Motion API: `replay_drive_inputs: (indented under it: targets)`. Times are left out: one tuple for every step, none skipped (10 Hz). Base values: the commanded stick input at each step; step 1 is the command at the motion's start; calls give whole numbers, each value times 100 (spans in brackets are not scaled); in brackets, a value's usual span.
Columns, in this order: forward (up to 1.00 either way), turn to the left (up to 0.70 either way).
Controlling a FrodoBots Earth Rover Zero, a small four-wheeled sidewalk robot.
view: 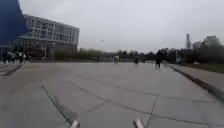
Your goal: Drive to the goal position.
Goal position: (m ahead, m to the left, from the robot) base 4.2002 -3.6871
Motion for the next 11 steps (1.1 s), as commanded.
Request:
replay_drive_inputs:
  targets:
    - [77,-14]
    - [77,-27]
    - [77,-38]
    - [77,-38]
    - [77,-38]
    - [77,-38]
    - [77,-38]
    - [77,-38]
    - [77,-38]
    - [77,-33]
    - [77,-28]
